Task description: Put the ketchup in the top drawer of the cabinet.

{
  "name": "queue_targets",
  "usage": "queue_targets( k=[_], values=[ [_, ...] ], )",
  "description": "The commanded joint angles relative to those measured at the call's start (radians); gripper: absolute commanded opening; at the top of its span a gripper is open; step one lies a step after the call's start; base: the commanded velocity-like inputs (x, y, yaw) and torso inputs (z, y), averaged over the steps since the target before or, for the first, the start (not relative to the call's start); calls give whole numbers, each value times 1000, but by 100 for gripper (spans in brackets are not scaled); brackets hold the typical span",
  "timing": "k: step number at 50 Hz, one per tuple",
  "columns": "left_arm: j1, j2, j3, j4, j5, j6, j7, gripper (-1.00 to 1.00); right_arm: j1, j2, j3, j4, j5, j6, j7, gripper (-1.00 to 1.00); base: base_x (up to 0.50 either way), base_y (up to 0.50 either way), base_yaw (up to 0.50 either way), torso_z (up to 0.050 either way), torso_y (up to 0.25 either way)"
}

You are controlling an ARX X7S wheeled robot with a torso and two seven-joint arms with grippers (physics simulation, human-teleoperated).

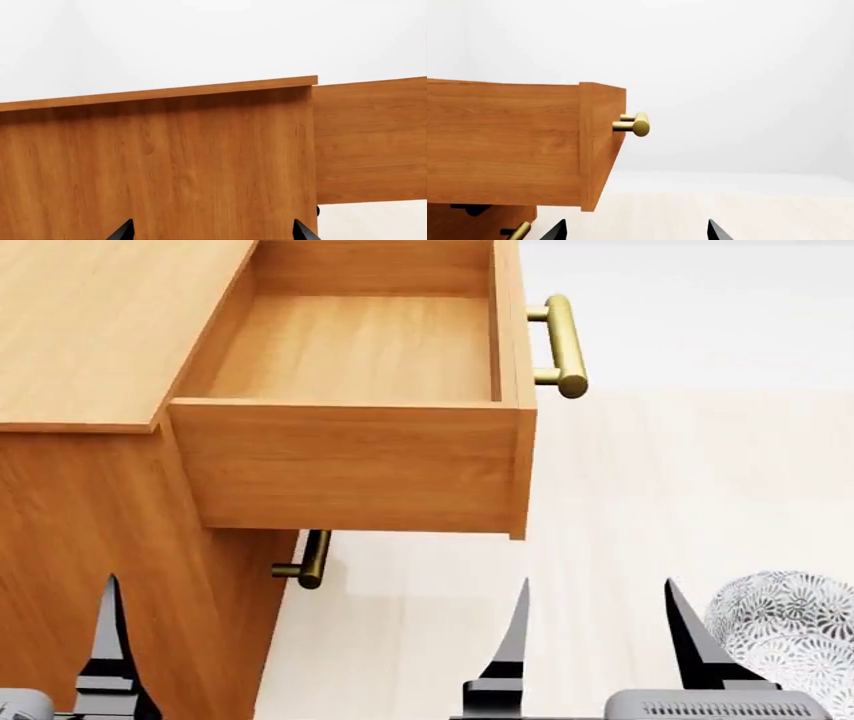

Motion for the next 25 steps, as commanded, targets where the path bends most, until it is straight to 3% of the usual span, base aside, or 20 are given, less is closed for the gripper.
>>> queue_targets(
  k=[1,5,14,25],
  values=[
    [-3,-9,8,-4,-10,2,-11,100,0,11,-2,-2,14,-6,8,100,0,0,0,0,0],
    [-4,-11,12,-3,-11,-1,-16,100,5,8,6,2,38,7,9,100,0,-89,0,0,0],
    [-4,-18,18,-3,-14,2,-23,100,-13,8,6,28,46,-51,6,100,0,-488,0,0,0],
    [-3,-26,22,-12,-21,11,-31,100,4,22,-5,5,50,-12,23,100,0,0,0,0,0]
  ],
)
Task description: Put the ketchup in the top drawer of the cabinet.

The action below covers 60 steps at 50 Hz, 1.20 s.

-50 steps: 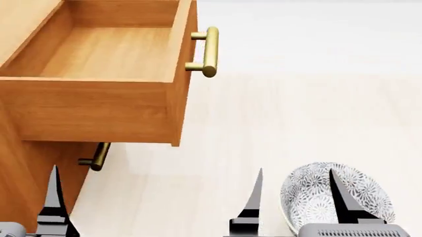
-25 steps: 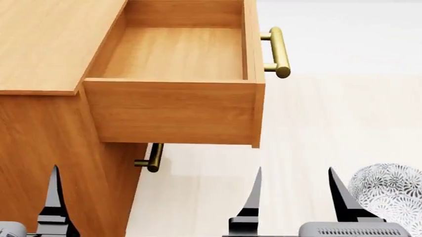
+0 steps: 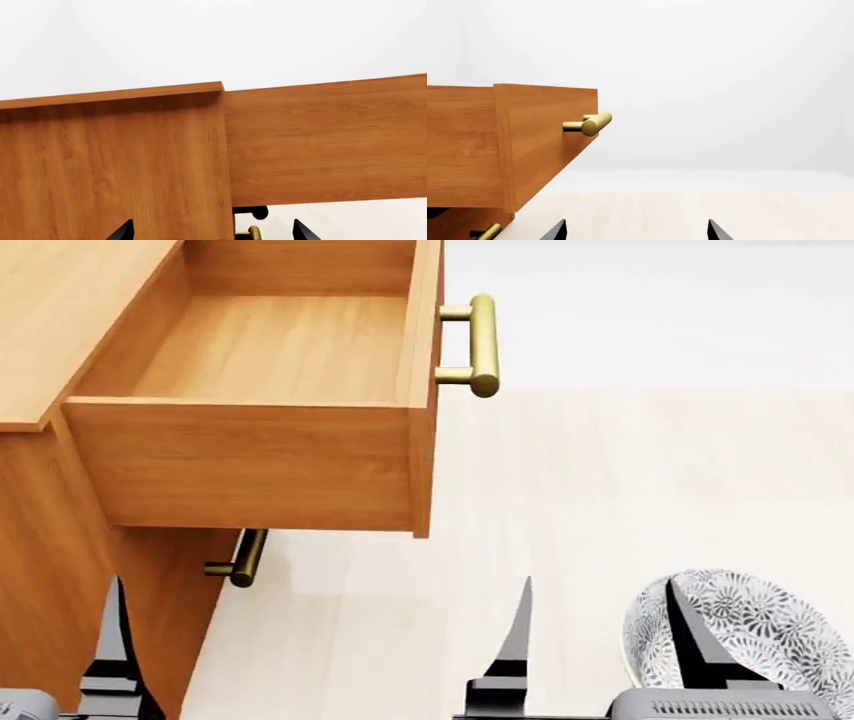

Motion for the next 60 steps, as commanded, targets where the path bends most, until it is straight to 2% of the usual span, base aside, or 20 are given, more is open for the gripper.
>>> queue_targets(
  k=[1,10,12,13,18,19,21,22,23,24,51,60],
  values=[
    [0,-8,6,-10,-5,8,-9,100,2,8,-8,2,5,-5,10,100,0,0,0,0,0],
    [0,-14,11,-13,-11,13,-14,100,-9,29,-20,-15,-15,-37,11,100,0,0,0,0,0],
    [0,-15,11,-13,-11,14,-16,100,-9,34,-6,-23,-2,-34,12,100,0,0,0,0,0],
    [1,-17,13,-11,-8,15,-18,100,-32,43,2,10,-21,-97,4,100,0,0,0,0,0],
    [5,-21,11,-7,-12,15,-22,100,-47,94,46,-9,-41,-71,14,100,0,0,0,0,0],
    [5,-20,16,-7,-5,13,-27,100,-66,138,136,-14,-8,-51,11,100,0,0,0,0,0],
    [5,-20,18,-5,-5,11,-30,100,-72,146,170,-11,17,-52,7,100,0,0,0,0,0],
    [13,-17,40,-3,24,9,-45,100,-111,273,320,139,167,-151,-122,100,0,0,0,0,0],
    [12,-17,41,-4,24,9,-46,100,-111,274,470,283,166,-161,-127,100,0,0,0,0,0],
    [12,-17,42,-5,24,8,-46,100,-111,274,530,287,170,-163,-131,100,0,0,0,0,0],
    [8,-26,55,-25,17,21,-59,100,-127,279,616,316,213,-140,-108,100,0,0,0,0,0],
    [9,-28,56,-33,13,24,-64,100,-256,267,693,274,270,-197,-201,100,0,0,0,0,0]
  ],
)
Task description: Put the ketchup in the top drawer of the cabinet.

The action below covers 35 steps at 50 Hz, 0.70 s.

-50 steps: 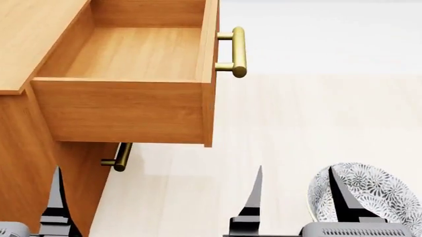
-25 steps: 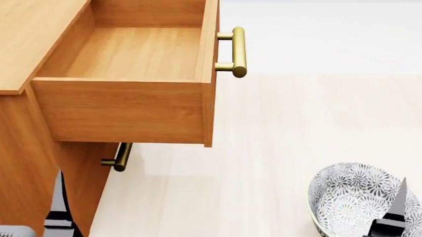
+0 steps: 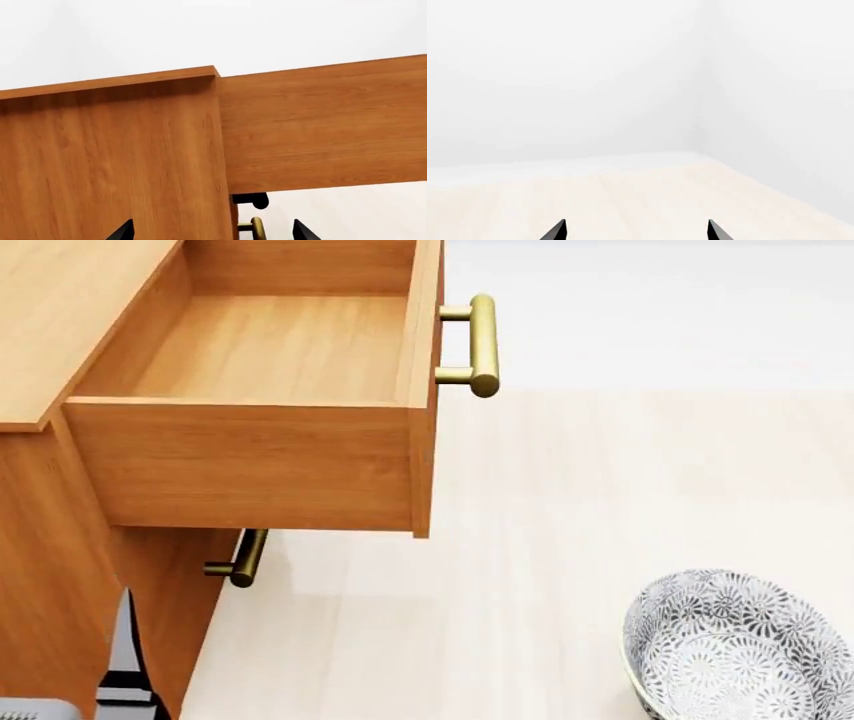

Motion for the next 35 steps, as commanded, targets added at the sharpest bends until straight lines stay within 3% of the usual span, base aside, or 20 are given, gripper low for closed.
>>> queue_targets(
  k=[1,18,35],
  values=[
    [0,-3,3,-8,-3,4,-7,100,-123,-5,89,-26,48,-57,-83,100,0,0,0,0,0],
    [-4,-2,31,-15,5,2,-17,100,-405,-112,197,-47,141,-307,-378,100,0,0,0,0,0],
    [-8,-8,28,-36,-5,14,-23,100,-476,-218,180,-8,118,-446,-495,100,0,0,0,0,0]
  ],
)
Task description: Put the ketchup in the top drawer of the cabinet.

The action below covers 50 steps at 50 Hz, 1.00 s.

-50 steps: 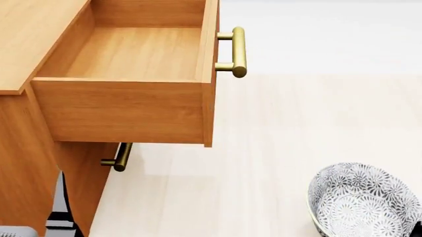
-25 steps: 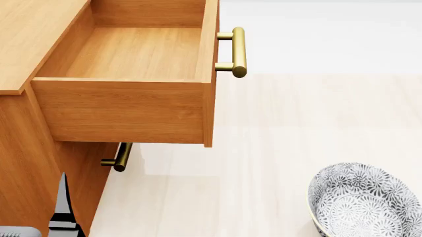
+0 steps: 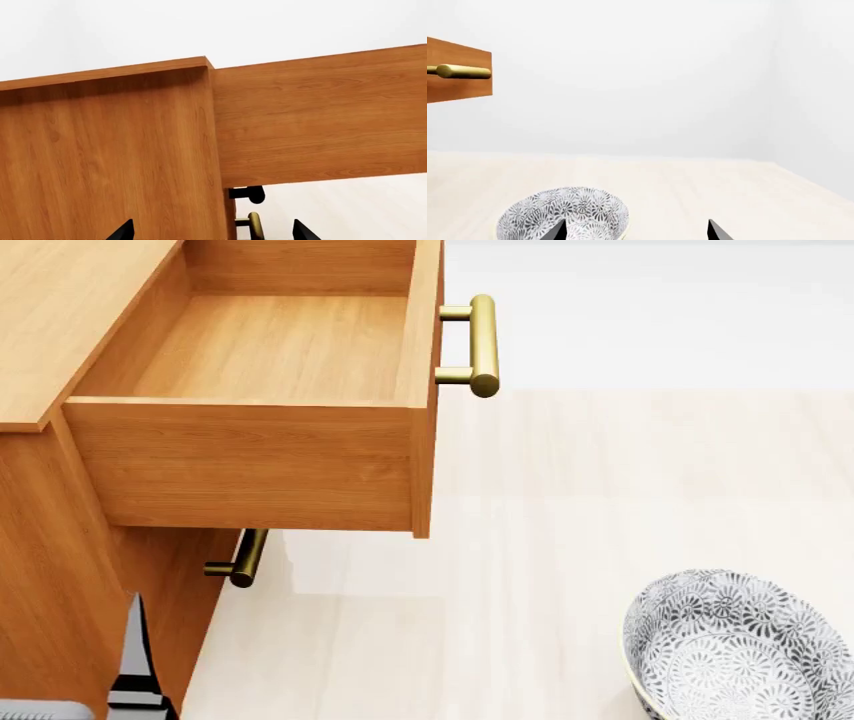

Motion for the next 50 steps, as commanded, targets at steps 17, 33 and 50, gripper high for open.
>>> queue_targets(
  k=[17,33,50],
  values=[
    [-8,-6,0,-44,-20,28,-5,100,-105,-126,-34,39,17,-152,-169,100,0,0,0,0,0],
    [-6,-10,0,-56,-28,39,-11,100,-95,-139,-37,105,-9,-175,-186,100,0,0,0,0,0],
    [-10,-15,0,-69,-37,45,-17,100,-86,-141,-46,116,-28,-153,-159,100,0,0,0,0,0]
  ],
)
